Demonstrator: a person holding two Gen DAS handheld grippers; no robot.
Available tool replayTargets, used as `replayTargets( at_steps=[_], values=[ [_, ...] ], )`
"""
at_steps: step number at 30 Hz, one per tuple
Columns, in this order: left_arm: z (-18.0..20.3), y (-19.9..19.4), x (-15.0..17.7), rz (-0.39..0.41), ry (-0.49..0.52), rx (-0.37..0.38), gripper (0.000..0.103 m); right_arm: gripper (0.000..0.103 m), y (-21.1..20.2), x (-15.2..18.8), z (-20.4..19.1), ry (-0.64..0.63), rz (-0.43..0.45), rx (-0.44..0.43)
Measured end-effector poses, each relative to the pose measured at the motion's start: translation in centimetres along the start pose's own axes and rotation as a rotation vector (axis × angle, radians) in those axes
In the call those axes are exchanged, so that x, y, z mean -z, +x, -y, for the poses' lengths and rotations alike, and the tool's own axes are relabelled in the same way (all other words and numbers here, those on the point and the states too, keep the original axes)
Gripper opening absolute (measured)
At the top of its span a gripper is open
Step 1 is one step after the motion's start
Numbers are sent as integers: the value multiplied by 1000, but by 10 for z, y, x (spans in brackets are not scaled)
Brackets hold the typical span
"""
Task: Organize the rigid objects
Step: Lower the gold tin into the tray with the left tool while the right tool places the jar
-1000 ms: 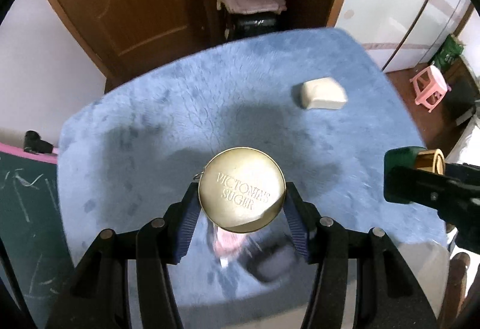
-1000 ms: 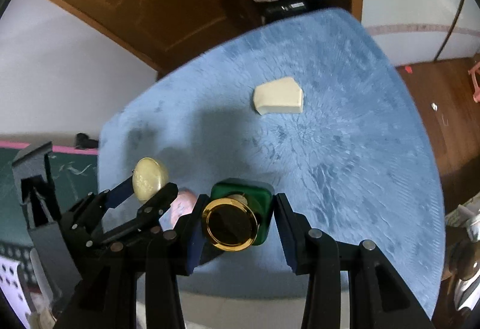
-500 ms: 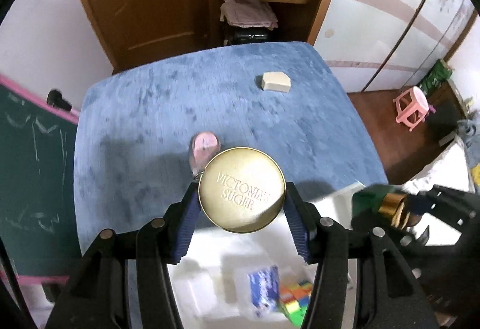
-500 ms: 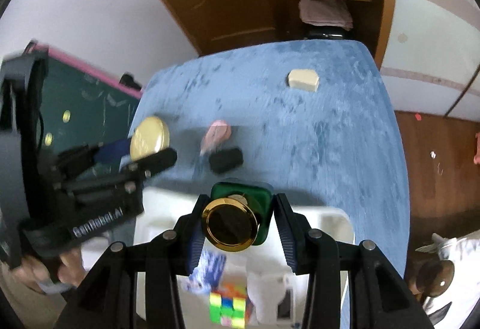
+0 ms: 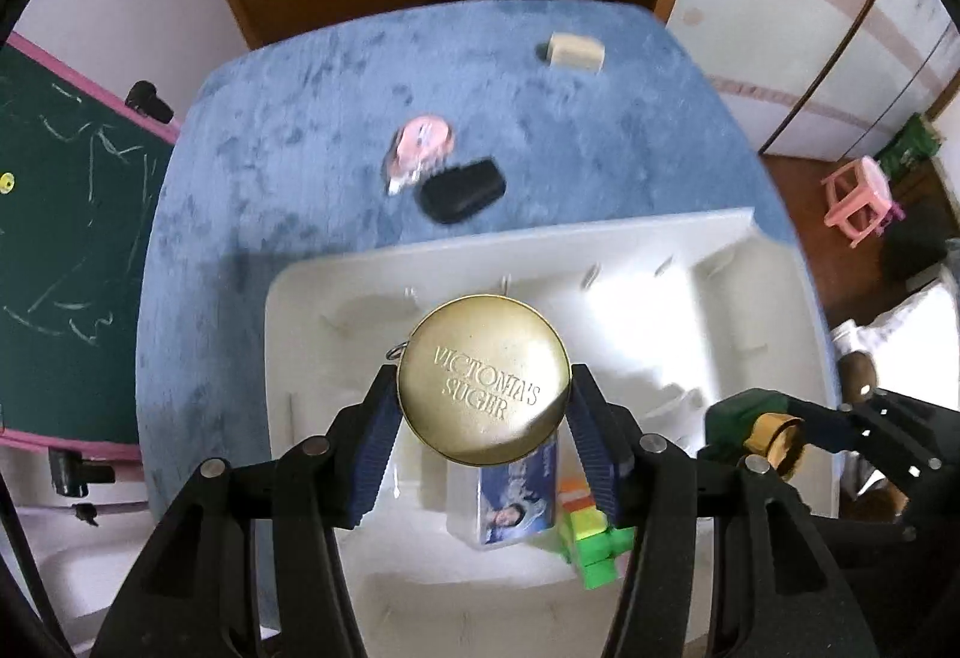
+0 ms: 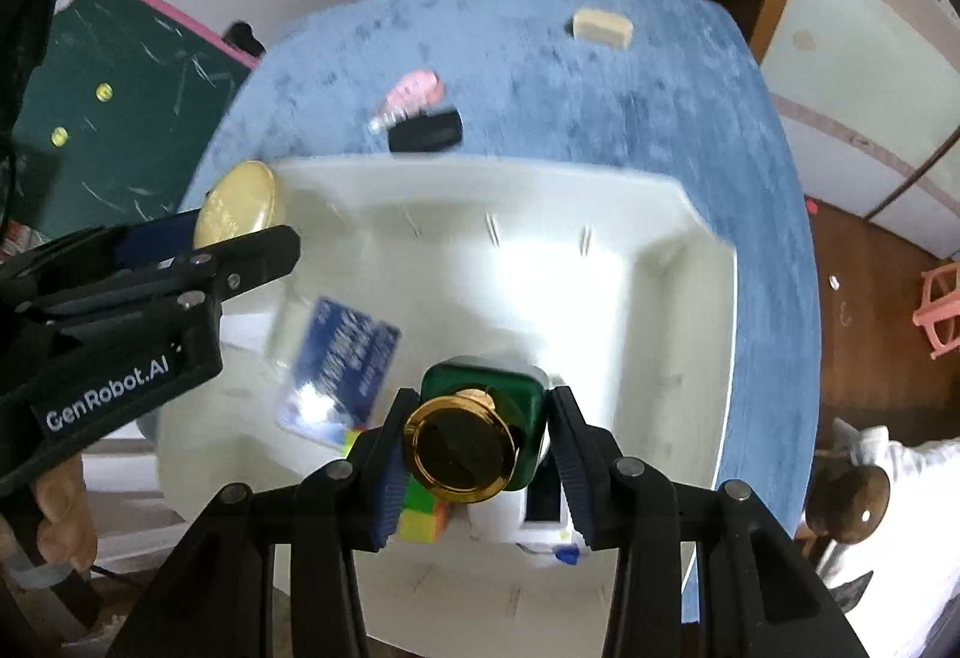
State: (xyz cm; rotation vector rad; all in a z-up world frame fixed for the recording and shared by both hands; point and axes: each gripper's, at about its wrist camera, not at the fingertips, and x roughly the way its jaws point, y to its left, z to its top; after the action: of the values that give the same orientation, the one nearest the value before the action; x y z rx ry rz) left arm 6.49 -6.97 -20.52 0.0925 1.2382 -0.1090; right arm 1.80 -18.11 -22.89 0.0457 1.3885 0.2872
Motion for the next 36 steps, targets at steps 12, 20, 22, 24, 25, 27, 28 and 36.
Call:
replayTargets(
  at_steps=[12, 20, 22, 24, 25, 27, 28, 36],
  values=[
    [6, 17, 17, -41, 14, -46, 59, 44, 23, 13, -3, -9, -67, 50],
    [-8, 20, 14, -74, -72, -20, 72, 59, 22, 9, -2, 9, -61, 37],
    [-13, 17, 13, -57, -101, -12, 79, 65, 16, 8, -3, 7, -37, 41],
    [-15, 14, 11, -54, -115, 12, 79, 65, 11, 7, -4, 2, -9, 39],
    [-16, 13, 10, -54, -119, 17, 79, 65, 9, 6, -5, -2, 0, 40],
    [-17, 11, 8, -50, -130, 19, 79, 65, 6, 6, -6, -9, 12, 40],
    [-18, 10, 7, -48, -131, 22, 79, 65, 5, 5, -8, -13, 17, 40],
    [-19, -3, 5, -19, -126, 23, 79, 65, -6, 1, -19, -46, 51, 48]
  ],
)
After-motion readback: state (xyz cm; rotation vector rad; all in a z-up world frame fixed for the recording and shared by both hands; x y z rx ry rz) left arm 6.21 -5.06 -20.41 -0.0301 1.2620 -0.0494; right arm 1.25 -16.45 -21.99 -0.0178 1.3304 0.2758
